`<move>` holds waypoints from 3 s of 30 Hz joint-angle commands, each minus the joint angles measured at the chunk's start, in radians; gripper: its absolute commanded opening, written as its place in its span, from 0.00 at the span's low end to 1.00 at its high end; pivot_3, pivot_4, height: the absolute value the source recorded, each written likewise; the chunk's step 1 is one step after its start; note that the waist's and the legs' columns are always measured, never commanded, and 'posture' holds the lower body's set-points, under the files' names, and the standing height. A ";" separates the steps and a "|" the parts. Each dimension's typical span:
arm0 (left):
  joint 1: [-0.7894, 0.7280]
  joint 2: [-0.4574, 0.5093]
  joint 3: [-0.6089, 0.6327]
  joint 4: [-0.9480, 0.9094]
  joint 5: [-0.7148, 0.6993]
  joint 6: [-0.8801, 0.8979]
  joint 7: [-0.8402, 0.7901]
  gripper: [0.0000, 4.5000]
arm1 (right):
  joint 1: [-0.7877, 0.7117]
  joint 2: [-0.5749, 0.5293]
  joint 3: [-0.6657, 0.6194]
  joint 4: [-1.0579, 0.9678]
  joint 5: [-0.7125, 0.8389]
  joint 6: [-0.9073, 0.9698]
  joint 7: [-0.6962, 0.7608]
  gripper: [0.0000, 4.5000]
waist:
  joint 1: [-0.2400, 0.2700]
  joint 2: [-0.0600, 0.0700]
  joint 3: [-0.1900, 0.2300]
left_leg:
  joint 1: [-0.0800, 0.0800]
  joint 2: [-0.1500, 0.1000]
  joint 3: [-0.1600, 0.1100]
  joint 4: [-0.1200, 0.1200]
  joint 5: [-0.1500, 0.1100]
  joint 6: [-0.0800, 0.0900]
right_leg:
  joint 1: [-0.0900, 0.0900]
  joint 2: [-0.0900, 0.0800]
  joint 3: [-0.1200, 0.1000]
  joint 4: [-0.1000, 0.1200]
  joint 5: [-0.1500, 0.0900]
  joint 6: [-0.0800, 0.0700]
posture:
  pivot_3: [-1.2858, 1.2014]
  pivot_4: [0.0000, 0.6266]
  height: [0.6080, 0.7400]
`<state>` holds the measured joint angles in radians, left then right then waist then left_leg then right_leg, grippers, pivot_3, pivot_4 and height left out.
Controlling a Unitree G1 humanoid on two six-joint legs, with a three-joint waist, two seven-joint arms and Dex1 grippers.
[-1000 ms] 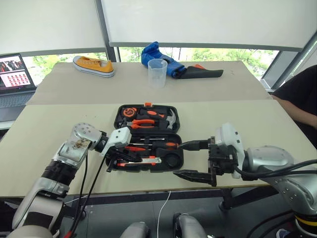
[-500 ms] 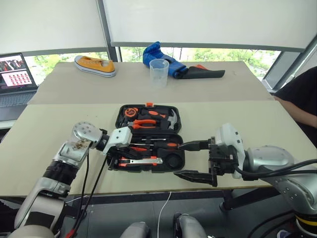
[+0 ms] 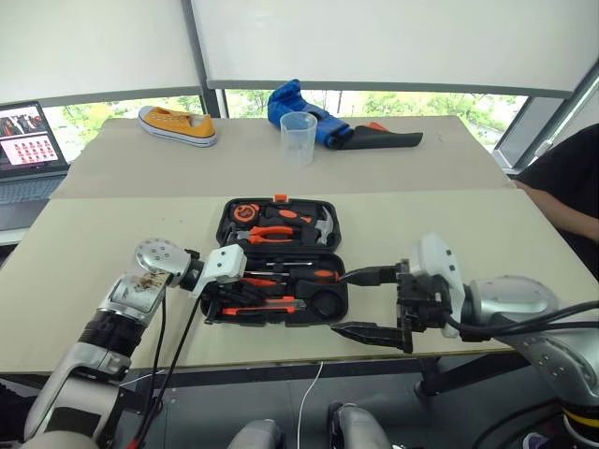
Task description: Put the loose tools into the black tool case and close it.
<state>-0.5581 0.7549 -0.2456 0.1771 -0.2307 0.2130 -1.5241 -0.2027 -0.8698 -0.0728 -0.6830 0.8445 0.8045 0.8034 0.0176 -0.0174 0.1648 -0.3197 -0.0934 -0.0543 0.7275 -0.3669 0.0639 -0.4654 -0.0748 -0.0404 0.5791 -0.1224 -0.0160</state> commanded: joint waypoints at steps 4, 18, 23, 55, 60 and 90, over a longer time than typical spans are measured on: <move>0.022 0.122 0.200 -0.281 -0.225 0.250 0.019 0.74 | 0.271 -0.060 -0.378 0.024 -0.002 0.019 -0.008 1.00 | 0.004 -0.001 0.001 | -0.005 -0.002 0.000 0.000 0.000 0.000 | -0.007 0.000 -0.004 0.000 0.000 -0.001 | 0.52 0.24 0.93; -0.045 0.032 0.234 -0.389 -0.329 0.347 0.178 1.00 | 0.087 -0.040 -0.180 0.359 -0.301 -0.103 -0.094 1.00 | -0.011 -0.001 0.002 | 0.005 0.000 0.002 -0.002 0.000 -0.005 | 0.005 0.000 0.002 -0.001 -0.005 0.007 | 0.52 0.24 0.93; -0.037 0.014 0.223 -0.396 -0.328 0.336 0.197 1.00 | -0.117 0.000 -0.003 0.624 -0.472 -0.167 -0.116 1.00 | -0.010 0.000 0.003 | 0.003 0.000 0.002 -0.002 0.002 -0.005 | 0.002 0.000 0.002 0.000 0.000 -0.001 | 0.52 0.24 0.93; 0.069 0.151 0.160 -0.411 -0.227 0.186 0.092 1.00 | -0.375 0.200 0.238 0.361 -0.345 -0.005 0.162 0.00 | -0.031 0.001 0.003 | -0.002 0.000 0.002 -0.007 0.003 -0.007 | -0.008 0.000 0.001 0.000 0.001 -0.005 | 0.52 0.24 0.93; 0.088 0.165 0.160 -0.419 -0.222 0.173 0.088 1.00 | -0.410 0.248 0.364 0.321 -0.383 0.009 0.157 0.00 | -0.018 0.001 0.003 | -0.002 -0.001 0.002 -0.007 0.003 -0.007 | -0.008 0.000 0.000 0.000 0.001 -0.005 | 0.52 0.24 0.93; 0.140 0.154 0.294 -0.225 -0.182 0.190 0.293 0.94 | -0.362 0.171 0.208 0.389 -0.343 0.033 0.218 0.47 | -0.028 0.001 0.003 | -0.002 -0.002 0.002 -0.007 0.003 -0.007 | -0.008 0.000 -0.005 0.000 0.001 -0.005 | 0.52 0.24 0.93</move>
<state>-0.4264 0.9095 -0.0266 -0.1004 -0.4194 0.3908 -1.2962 -0.5767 -0.6855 0.2229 -0.3088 0.4706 0.8299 1.0426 -0.0104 -0.0159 0.1674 -0.3217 -0.0954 -0.0522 0.7204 -0.3636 0.0571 -0.4736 -0.0745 -0.0456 0.5795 -0.1212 -0.0210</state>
